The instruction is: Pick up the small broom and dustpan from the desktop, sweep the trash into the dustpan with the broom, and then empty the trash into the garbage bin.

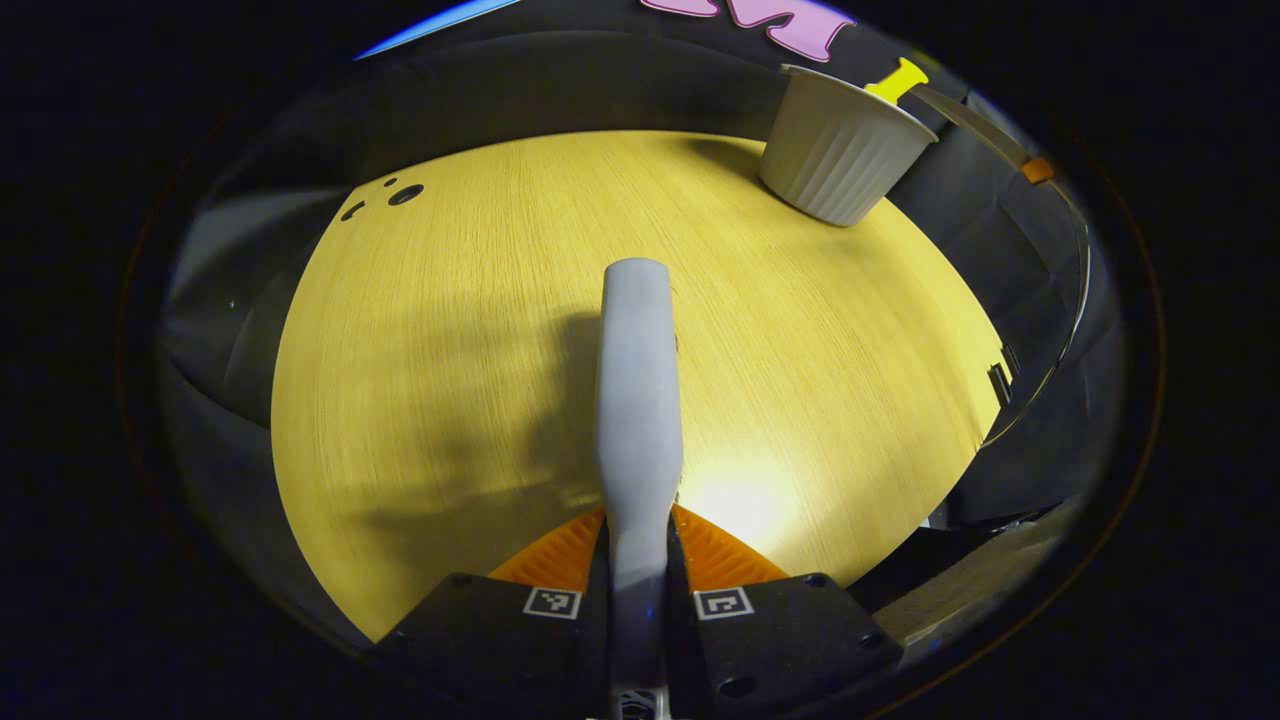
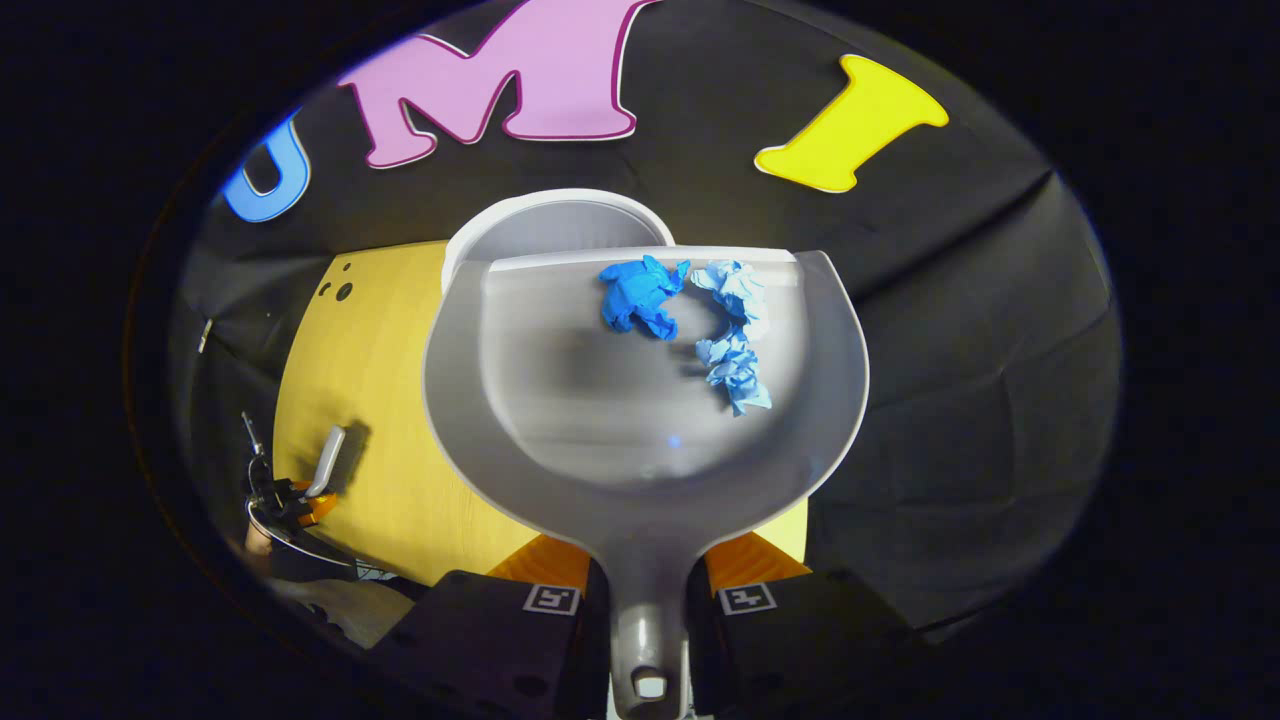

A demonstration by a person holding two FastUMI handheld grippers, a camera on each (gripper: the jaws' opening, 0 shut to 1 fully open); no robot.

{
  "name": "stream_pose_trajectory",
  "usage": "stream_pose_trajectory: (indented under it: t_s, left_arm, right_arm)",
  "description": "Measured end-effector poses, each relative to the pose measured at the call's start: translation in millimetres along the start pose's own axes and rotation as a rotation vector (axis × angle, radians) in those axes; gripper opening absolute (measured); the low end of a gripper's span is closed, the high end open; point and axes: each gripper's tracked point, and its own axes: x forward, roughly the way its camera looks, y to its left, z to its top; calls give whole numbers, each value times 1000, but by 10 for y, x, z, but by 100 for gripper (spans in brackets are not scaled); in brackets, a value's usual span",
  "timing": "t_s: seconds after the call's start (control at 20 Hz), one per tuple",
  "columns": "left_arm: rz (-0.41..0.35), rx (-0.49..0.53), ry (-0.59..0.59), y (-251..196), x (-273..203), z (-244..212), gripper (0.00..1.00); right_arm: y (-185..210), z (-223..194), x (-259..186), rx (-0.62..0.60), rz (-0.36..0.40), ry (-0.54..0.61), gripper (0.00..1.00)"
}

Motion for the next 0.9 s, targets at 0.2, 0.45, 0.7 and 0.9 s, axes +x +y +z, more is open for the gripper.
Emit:
stream_pose_trajectory:
  t_s: [0.2, 0.45, 0.7, 0.9]
  left_arm:
    - [-5, -12, 14, -17, 2, 7, 27]
    - [9, -22, 36, -37, -19, 1, 27]
    - [23, -34, 45, -54, 19, 61, 27]
    - [29, -39, 48, -42, 15, 90, 27]
  right_arm:
    - [-63, 51, -71, -45, -50, 30, 35]
    - [-176, 102, -117, -176, -142, 83, 35]
    - [-419, 228, -93, -402, -247, 145, 35]
    - [-560, 349, -173, -595, -344, 155, 35]
